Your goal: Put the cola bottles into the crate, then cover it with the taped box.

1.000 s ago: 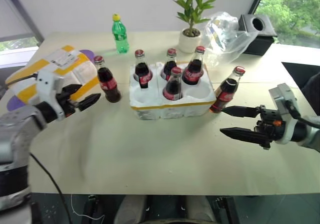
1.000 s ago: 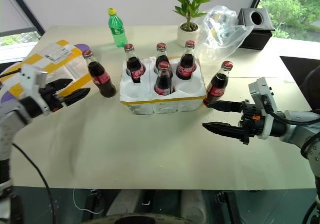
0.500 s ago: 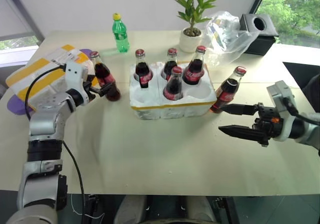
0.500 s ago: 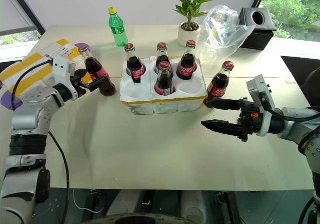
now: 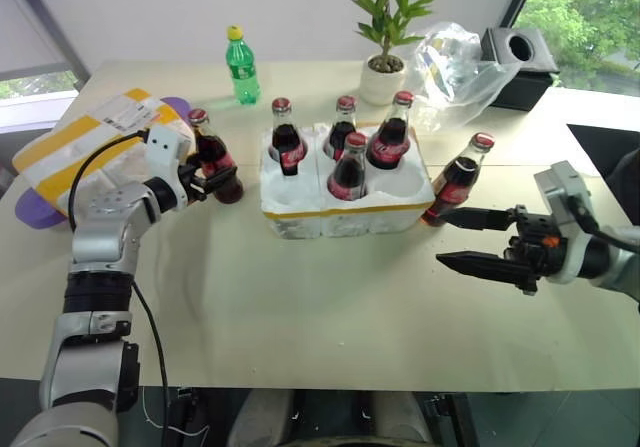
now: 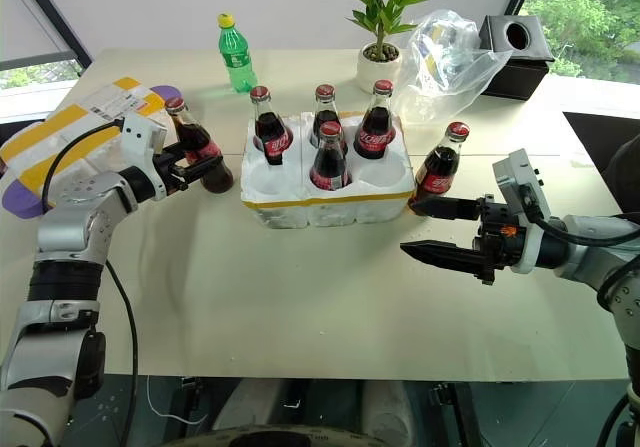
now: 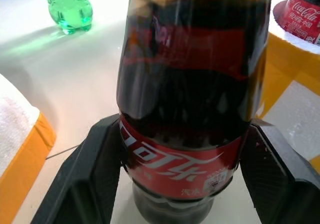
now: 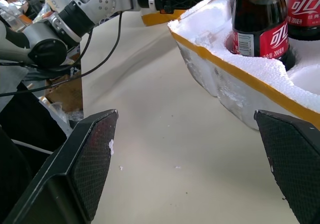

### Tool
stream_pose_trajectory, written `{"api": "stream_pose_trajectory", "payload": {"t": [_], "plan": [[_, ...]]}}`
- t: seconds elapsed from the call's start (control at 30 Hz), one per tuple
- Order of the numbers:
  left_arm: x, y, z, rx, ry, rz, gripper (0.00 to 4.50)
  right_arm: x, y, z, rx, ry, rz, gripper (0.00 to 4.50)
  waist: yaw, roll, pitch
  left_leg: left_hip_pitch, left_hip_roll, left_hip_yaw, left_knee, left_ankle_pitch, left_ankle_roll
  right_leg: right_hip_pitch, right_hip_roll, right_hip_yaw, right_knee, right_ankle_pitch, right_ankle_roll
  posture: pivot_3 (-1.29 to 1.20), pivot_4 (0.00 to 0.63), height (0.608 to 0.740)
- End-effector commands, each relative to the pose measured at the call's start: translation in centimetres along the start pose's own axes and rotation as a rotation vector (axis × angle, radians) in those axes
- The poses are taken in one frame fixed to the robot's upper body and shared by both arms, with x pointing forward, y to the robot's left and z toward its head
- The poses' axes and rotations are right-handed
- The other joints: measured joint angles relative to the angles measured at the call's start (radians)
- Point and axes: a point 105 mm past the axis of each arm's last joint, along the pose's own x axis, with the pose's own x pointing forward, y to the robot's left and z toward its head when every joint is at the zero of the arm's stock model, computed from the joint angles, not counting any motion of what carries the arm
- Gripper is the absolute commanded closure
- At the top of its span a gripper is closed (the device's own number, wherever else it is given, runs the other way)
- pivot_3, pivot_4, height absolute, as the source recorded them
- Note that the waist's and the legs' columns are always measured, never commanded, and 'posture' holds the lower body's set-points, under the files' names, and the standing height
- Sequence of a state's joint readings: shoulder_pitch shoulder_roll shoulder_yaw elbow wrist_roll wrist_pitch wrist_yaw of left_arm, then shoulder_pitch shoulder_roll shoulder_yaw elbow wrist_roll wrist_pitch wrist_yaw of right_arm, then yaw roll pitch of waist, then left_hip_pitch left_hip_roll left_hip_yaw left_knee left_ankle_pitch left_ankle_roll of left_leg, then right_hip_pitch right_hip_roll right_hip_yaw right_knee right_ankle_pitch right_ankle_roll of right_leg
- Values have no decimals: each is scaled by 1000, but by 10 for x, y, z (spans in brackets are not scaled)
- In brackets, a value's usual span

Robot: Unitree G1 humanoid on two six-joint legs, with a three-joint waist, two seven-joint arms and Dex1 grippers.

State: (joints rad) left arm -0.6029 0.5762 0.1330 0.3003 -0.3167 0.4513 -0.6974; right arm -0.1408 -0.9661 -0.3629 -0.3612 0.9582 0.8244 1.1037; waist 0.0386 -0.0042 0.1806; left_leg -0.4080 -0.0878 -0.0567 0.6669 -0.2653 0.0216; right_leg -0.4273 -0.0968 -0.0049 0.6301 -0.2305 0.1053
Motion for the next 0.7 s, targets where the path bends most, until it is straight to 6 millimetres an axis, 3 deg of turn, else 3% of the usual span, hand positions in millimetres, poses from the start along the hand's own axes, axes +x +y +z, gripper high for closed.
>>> {"api": "stream_pose_trajectory", "payload": {"t": [0.03, 0.13, 0.2, 0.47, 0.6, 0.7], "plan": [[-8, 1, 21, 33, -55, -21, 1750, -5, 8, 20, -29, -45, 21, 0, 0, 0, 0, 0, 0, 0, 0, 0, 0, 0, 0, 0, 0, 0, 0, 0, 150, 740], [-15, 3, 24, 35, -49, -36, 1750, -7, 12, 24, -42, -47, 30, 0, -1, 0, 0, 0, 0, 0, 0, 0, 0, 0, 0, 0, 0, 0, 0, 0, 150, 740], [-31, -3, 43, 15, -83, -124, 1750, -6, 12, 22, -72, -30, 14, 0, -5, -2, 1, 0, 0, 0, 0, 0, 0, 0, 0, 0, 0, 0, 0, 0, 150, 740], [-89, -59, 116, 8, -177, -579, 1750, -7, 13, 18, -66, -26, 6, 0, 2, -7, 5, -2, 0, 0, 0, 0, 0, -2, 0, 0, -1, 0, 0, 0, 150, 740], [-86, -72, 144, 21, -220, -658, 1750, -9, 16, 33, -100, -83, 14, 0, 0, -7, 5, -2, 0, -1, 1, 0, 0, 0, 0, 0, -1, 0, 0, 0, 150, 740], [-70, -81, 148, 57, -230, -673, 1750, -11, 22, 53, -119, -158, 34, 0, -2, -7, 5, -1, 0, 0, 1, 0, 0, 0, 0, 0, 0, 0, 0, 0, 150, 740]]}}
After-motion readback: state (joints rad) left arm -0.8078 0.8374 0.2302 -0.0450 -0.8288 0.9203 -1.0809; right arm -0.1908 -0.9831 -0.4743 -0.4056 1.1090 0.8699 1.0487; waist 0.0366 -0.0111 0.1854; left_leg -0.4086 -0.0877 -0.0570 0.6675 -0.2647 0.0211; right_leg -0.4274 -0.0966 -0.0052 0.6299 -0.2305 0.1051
